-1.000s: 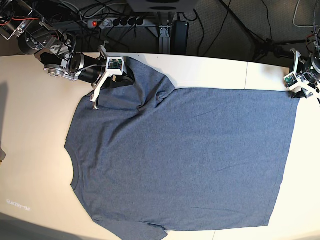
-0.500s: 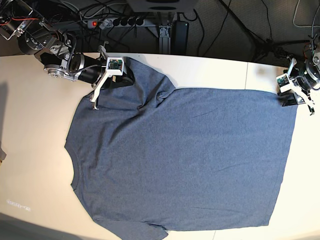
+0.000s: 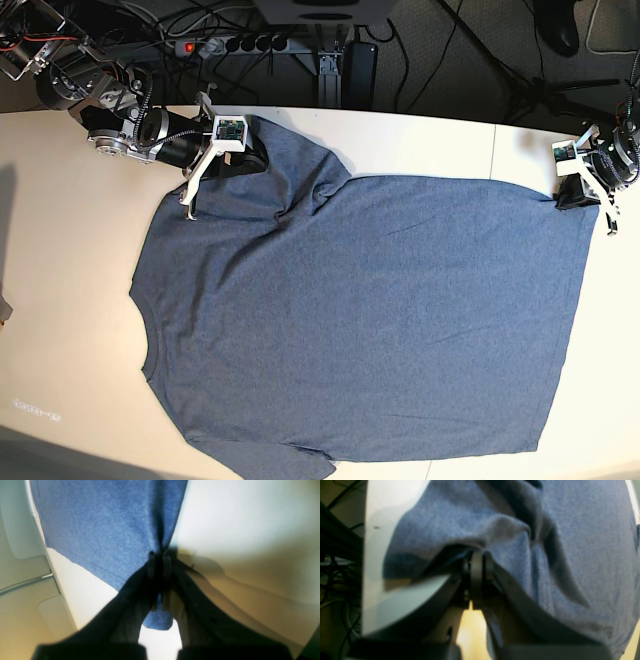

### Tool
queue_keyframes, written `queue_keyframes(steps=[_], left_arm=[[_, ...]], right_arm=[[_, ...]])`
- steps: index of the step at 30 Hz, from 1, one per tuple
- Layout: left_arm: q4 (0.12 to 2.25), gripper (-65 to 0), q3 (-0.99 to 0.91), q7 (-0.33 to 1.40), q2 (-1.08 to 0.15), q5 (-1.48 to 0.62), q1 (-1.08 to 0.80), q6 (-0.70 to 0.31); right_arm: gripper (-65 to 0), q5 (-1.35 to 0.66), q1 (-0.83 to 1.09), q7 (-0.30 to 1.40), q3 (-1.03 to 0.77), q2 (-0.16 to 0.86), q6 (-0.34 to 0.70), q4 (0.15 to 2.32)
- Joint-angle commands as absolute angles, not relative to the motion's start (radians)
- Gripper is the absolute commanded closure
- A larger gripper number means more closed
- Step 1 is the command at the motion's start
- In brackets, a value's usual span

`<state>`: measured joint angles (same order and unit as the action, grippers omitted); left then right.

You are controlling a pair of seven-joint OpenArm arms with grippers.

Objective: Fold the T-shirt properly
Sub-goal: 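Lift the shoulder edge with both grippers and pull it toward the hem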

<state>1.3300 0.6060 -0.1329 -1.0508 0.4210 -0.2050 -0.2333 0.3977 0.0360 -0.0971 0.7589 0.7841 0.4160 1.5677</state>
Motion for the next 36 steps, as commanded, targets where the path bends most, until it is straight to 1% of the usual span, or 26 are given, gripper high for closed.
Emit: queue_keyframes(steps=[1,2,5,6,19,23,28,31,36], left_arm=[[1.316,0.0,0.636,-0.128,-1.053,0.456,-0.236,-0.344],[1.316,0.0,0.635,-0.129,-1.053,0.461,-0.235,-0.339],[1.316,0.0,0.635,-0.133,-1.052,0.465,-0.235,-0.271],[1.316,0.0,0.635,-0.132,-1.049,0.464,-0.235,-0.268],[1.316,0.0,0.633,-0.131,-1.047,0.461,-0.201,-0.281],[1.340,0.0,0.633,-0.130,-1.052,0.461,-0.197,-0.281],[1.411,0.0,0.606,-0.065,-1.059,0.460,-0.197,-0.281],[1.444,0.0,0.548,-0.033,-1.059,0.407,-0.198,-0.282],[1.517,0.0,0.430,-0.033,-1.059,0.339,-0.200,-0.403]], right_arm=[[0.0,0.445,0.039,0.004,0.760,0.805,0.431,1.549],[0.0,0.445,0.039,0.004,0.760,0.805,0.431,1.549],[0.0,0.445,0.039,0.004,0.760,0.805,0.431,1.549],[0.0,0.445,0.039,0.004,0.760,0.805,0.430,1.549],[0.0,0.440,0.039,0.004,0.760,0.805,0.430,1.551],[0.0,0.357,0.045,0.005,0.756,0.806,0.431,1.573],[0.0,0.321,0.048,0.024,0.731,0.809,0.434,1.609],[0.0,0.320,0.064,0.024,0.698,0.820,0.434,1.641],[0.0,0.253,0.147,0.028,0.577,0.836,0.437,1.736]])
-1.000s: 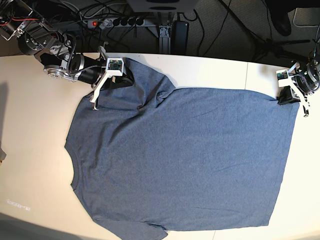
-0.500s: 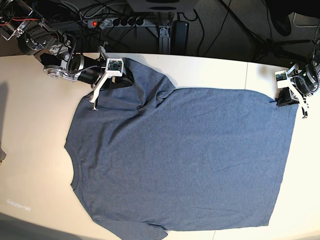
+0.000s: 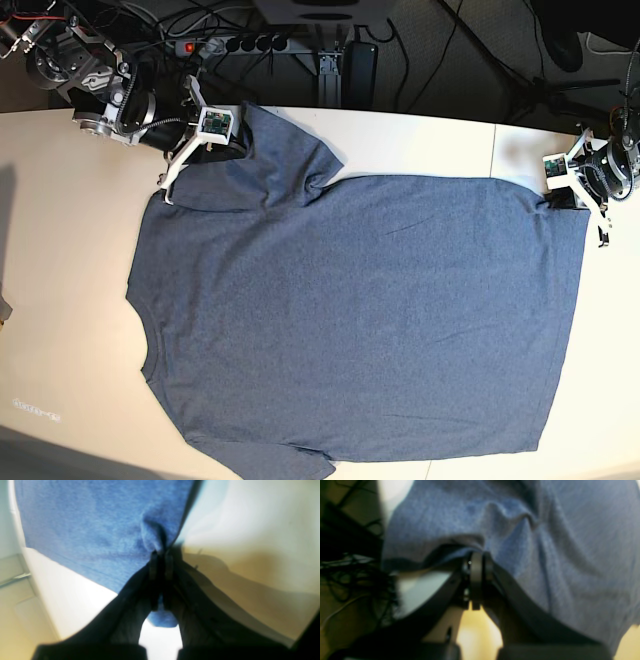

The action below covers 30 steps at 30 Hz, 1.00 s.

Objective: Fold the T-shirt properly
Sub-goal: 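Lift the shoulder edge with both grippers and pull it toward the hem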

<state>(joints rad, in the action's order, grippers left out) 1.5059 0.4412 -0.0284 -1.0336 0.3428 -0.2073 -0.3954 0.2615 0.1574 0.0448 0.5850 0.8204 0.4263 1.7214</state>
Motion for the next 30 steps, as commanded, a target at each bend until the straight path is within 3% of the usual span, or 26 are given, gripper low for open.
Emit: queue_keyframes(steps=[1,11,25,30], left_arm=[[1.528,0.0,0.405,-0.033,-1.059,0.318,-0.200,-0.417],[1.560,0.0,0.231,-0.033,-1.058,0.165,-0.200,-0.572],[1.559,0.0,0.229,-0.016,-1.055,0.149,-0.183,-0.567],[1.559,0.0,0.229,0.001,-1.055,0.145,-0.177,-0.523]], right_arm=[[0.0,0.245,0.166,0.028,0.543,0.836,0.439,1.758],[0.0,0.175,0.206,0.035,0.355,0.836,0.442,1.836],[0.0,0.111,0.057,0.087,0.346,0.833,0.442,1.835],[0.0,0.112,0.010,0.092,0.346,0.833,0.442,1.818]])
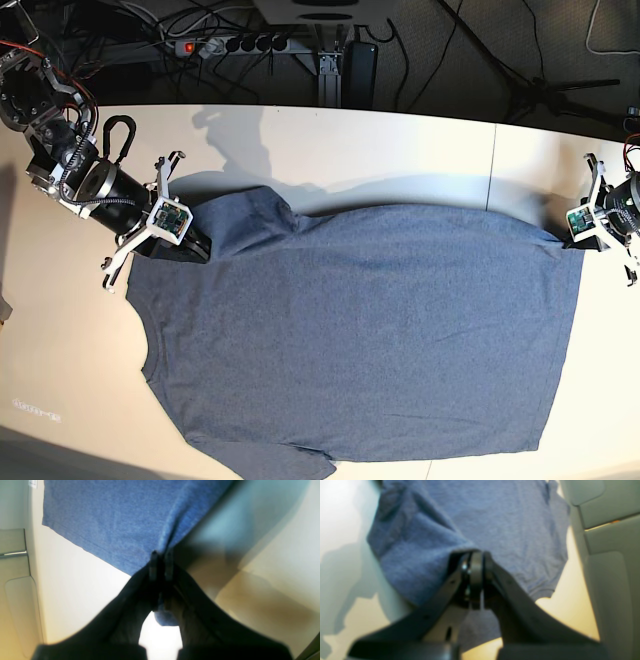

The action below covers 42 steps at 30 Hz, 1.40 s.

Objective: Fold the T-shirt properly
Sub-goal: 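Lift the shoulder edge with both grippers and pull it toward the hem, then lower the held shoulder edge onto the shirt body with both grippers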

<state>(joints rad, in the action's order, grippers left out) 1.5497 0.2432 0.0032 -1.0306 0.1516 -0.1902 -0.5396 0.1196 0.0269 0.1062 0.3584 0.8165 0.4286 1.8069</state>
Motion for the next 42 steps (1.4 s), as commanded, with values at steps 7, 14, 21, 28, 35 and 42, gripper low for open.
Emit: queue_keyframes(steps=[7,14,21,28,35,42], left_arm=[[1.556,0.0,0.229,0.004,-1.052,0.099,-0.133,-0.509],[1.515,0.0,0.229,0.001,-1.045,0.056,-0.021,-0.509],[1.485,0.0,0.230,-0.007,-1.044,0.041,-0.002,-0.509],[1.481,0.0,0.230,-0.020,-1.044,0.041,0.000,-0.509],[1.414,0.0,0.236,-0.024,-0.991,0.045,0.049,-0.509],[1.306,0.0,0.435,-0.027,-0.951,0.121,0.216,-0.509]], right_arm=[[0.0,0.039,-0.093,0.091,0.348,0.828,0.492,1.735],[0.0,0.020,-0.156,0.091,0.358,0.827,0.505,1.646],[0.0,0.007,-0.225,0.091,0.391,0.802,0.522,1.602],[0.0,0.027,-0.329,0.091,0.489,0.743,0.523,1.496],[0.0,0.026,-0.397,0.090,0.538,0.714,0.524,1.433],[0.0,0.026,-0.453,0.091,0.542,0.683,0.525,1.369]])
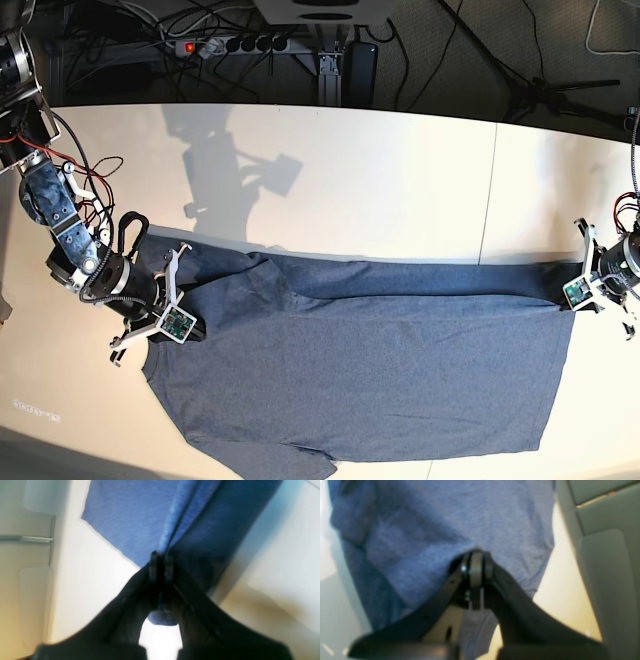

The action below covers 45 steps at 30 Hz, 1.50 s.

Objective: Fold the T-shirt properly
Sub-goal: 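Lower the held shoulder edge onto the shirt body with both grippers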

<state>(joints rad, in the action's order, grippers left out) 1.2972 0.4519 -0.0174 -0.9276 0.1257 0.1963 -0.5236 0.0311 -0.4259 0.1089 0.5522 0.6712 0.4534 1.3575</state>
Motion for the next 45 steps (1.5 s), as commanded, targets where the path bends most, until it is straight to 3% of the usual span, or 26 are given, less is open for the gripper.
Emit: queue_keyframes(steps=[1,11,27,31,32,34,36,41,45], left_arm=[[1.287,0.0,0.476,-0.027,-0.946,0.130,0.244,-0.509],[1.093,0.0,0.595,-0.026,-0.859,0.135,0.435,-0.509],[1.090,0.0,0.596,0.006,-0.850,0.085,0.432,-0.528],[1.090,-25.2,0.596,0.036,-0.850,0.031,0.432,-0.484],[1.090,-30.1,0.596,0.054,-0.850,-0.002,0.432,-0.458],[1.090,-33.2,0.595,0.083,-0.850,-0.067,0.432,-0.410],[1.090,-33.2,0.595,0.110,-0.846,-0.117,0.432,-0.371],[1.090,-33.1,0.595,0.167,-0.822,-0.193,0.433,-0.245],[1.090,-32.8,0.594,0.221,-0.791,-0.236,0.435,-0.079]], right_arm=[[0.0,0.027,-0.464,0.091,0.546,0.674,0.529,1.356],[0.0,0.027,-0.487,0.098,0.552,0.594,0.542,1.306],[0.0,0.027,-0.487,0.099,0.614,0.581,0.543,1.305],[0.0,0.026,-0.487,0.099,0.614,0.581,0.542,1.305],[-2.2,0.025,-0.487,0.098,0.614,0.581,0.538,1.305],[-23.7,0.016,-0.487,0.098,0.614,0.581,0.538,1.305],[-38.2,0.014,-0.487,0.098,0.614,0.580,0.519,1.305],[-40.3,-0.005,-0.494,0.098,0.606,0.569,0.418,1.305],[-40.1,-0.066,-0.498,0.106,0.585,0.547,0.414,1.305]])
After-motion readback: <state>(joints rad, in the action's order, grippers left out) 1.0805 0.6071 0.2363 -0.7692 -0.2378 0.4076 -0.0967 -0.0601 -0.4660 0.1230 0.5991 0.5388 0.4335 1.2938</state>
